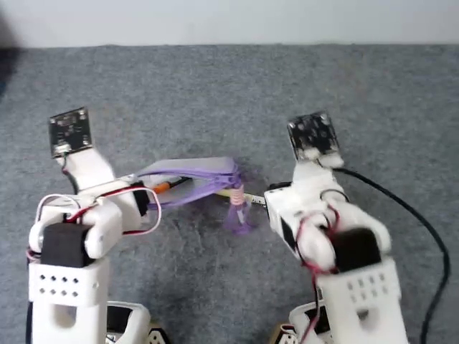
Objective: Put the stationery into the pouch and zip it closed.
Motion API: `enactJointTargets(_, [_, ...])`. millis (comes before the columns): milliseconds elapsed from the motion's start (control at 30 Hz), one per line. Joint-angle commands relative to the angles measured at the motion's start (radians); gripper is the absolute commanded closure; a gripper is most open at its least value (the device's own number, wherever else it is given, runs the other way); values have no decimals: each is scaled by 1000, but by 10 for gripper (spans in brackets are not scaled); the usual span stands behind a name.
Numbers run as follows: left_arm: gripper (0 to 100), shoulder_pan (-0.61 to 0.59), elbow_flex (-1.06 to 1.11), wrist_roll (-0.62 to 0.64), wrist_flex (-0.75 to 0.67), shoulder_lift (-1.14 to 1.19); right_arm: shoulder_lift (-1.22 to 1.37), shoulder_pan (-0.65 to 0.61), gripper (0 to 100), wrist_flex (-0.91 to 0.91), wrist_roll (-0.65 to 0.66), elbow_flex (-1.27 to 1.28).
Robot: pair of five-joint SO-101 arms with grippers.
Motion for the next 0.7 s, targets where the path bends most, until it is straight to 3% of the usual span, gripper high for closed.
enactJointTargets(0, [988,-58,-59,11,2,-6,153,10,985,-4,-9,-14])
enactJointTargets(267, [988,-155,-61,9,2,-6,412,-4,759,-125,38,-14])
enactJointTargets(667, [988,-160,-61,12,2,-8,673,-133,746,-338,120,-14])
